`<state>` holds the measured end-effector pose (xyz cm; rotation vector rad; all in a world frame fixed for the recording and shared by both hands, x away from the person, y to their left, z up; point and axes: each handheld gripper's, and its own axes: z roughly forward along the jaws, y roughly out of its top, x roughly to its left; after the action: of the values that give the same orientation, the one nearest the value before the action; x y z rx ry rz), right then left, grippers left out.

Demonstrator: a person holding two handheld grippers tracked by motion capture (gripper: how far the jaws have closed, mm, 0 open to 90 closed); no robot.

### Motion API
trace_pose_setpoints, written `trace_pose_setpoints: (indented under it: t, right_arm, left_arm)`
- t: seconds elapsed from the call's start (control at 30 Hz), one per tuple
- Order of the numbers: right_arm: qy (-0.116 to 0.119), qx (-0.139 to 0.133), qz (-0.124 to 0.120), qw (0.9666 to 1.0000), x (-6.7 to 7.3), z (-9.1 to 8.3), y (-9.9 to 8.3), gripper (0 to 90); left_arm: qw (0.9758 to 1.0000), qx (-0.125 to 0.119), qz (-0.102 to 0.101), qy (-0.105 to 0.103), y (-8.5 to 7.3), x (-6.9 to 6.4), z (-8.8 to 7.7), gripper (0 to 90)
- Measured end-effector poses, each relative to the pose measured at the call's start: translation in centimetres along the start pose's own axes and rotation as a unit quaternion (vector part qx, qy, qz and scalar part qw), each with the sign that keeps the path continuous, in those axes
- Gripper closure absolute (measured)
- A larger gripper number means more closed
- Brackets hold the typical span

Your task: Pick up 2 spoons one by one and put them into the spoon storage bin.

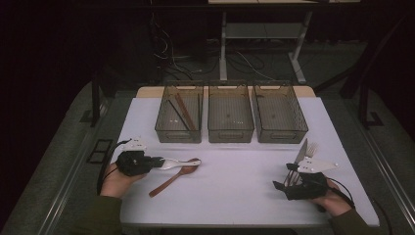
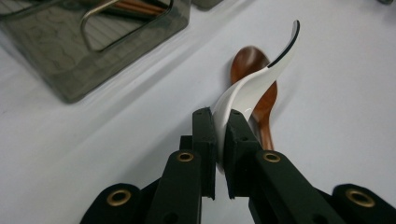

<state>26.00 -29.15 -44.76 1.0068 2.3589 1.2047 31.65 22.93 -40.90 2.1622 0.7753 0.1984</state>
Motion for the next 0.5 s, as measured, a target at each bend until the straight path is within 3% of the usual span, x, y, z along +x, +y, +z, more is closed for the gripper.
trace_pose_setpoints:
  t: [0.5]
  right_arm:
    - [0.002,-0.004,0.002,1.0,0.1,-0.1,0.1,16.3]
  left_arm:
    - [0.9992,-0.037,0.017,-0.003,3.7,-1.9,1.8,83.5]
